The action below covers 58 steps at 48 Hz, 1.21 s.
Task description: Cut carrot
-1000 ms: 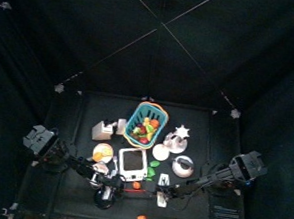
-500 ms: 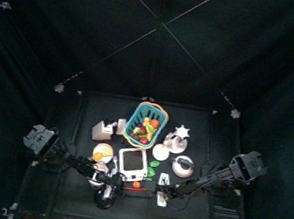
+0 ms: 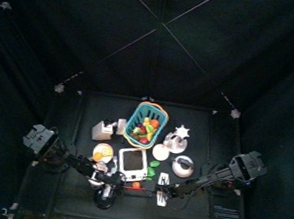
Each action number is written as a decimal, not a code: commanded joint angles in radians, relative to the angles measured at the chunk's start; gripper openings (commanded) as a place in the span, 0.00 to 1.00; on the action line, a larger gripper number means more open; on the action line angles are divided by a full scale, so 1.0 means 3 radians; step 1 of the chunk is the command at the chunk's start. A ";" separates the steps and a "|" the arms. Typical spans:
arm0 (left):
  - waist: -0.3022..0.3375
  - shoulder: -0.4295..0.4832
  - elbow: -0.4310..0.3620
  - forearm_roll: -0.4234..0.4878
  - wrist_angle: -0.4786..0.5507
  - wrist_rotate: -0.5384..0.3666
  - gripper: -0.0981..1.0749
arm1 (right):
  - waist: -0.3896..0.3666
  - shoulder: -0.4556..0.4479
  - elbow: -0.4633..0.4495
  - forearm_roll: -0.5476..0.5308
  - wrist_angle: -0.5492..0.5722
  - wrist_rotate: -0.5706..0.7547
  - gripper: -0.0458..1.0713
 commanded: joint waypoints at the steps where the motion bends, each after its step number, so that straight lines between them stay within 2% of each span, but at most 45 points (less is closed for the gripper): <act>1: -0.0015 -0.0097 -0.0041 0.0026 -0.0020 0.0005 0.35 | -0.0087 -0.0077 -0.0077 -0.0031 0.0015 0.0005 0.42; 43: 0.0010 -0.0164 -0.0056 0.0031 -0.0020 0.0015 0.35 | -0.0082 -0.0102 -0.0061 -0.0031 0.0020 -0.0005 0.42; 51: 0.0020 -0.0215 -0.0041 0.0036 -0.0020 0.0015 0.37 | -0.0082 -0.0112 -0.0061 -0.0031 0.0020 -0.0015 0.42; 58: 0.0046 -0.0210 -0.0056 0.0031 -0.0020 0.0010 0.42 | -0.0082 -0.0112 -0.0061 -0.0031 0.0041 -0.0010 0.42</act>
